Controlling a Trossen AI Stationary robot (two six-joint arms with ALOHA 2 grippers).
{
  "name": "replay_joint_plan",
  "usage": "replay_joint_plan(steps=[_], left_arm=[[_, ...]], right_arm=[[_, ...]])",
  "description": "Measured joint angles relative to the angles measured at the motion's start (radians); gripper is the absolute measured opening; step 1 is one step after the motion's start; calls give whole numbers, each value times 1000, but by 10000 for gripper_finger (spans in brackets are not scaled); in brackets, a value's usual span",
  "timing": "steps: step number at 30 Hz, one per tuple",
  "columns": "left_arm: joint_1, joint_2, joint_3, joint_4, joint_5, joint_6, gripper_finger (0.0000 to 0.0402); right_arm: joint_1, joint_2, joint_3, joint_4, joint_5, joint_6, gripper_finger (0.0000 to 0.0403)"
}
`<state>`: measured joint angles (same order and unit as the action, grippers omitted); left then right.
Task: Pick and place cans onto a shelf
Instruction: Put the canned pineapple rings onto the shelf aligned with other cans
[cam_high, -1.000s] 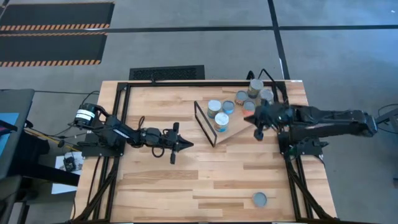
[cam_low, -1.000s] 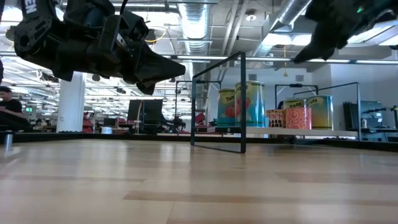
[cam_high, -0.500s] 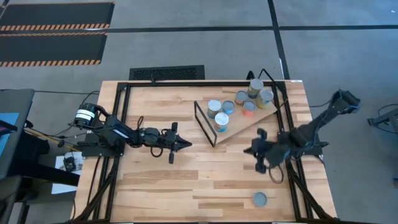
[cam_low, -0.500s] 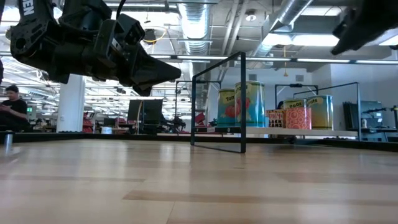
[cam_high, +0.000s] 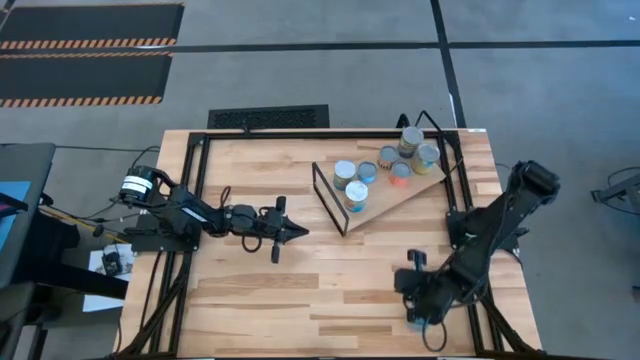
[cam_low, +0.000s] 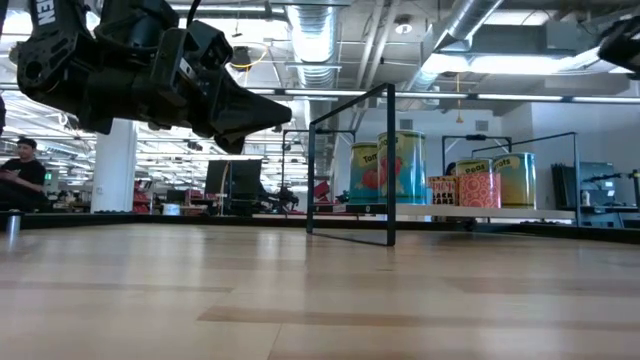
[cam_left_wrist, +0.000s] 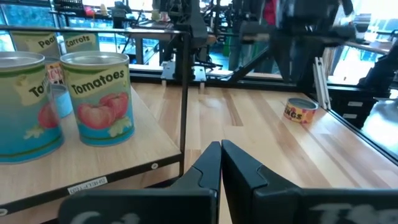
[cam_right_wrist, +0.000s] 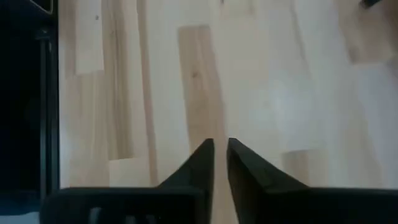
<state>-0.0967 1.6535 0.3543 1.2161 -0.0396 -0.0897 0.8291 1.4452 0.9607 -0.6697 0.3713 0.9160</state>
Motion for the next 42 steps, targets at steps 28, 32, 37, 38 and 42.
replay_joint_plan(steps=[28, 32, 37, 38, 42], left_arm=[[-1, 0, 0, -55, 6, 24, 0], [-1, 0, 0, -59, 6, 17, 0], [-1, 0, 0, -57, 1, 17, 0], [-1, 0, 0, -57, 1, 17, 0], [-1, 0, 0, -57, 1, 15, 0]], right_arm=[[177, 481, 362, -224, -295, 344, 134], [176, 488, 364, -255, -291, 336, 103], [160, 486, 363, -357, -266, 308, 29], [153, 486, 362, -385, -261, 291, 17], [109, 486, 362, -508, -234, 206, 17]])
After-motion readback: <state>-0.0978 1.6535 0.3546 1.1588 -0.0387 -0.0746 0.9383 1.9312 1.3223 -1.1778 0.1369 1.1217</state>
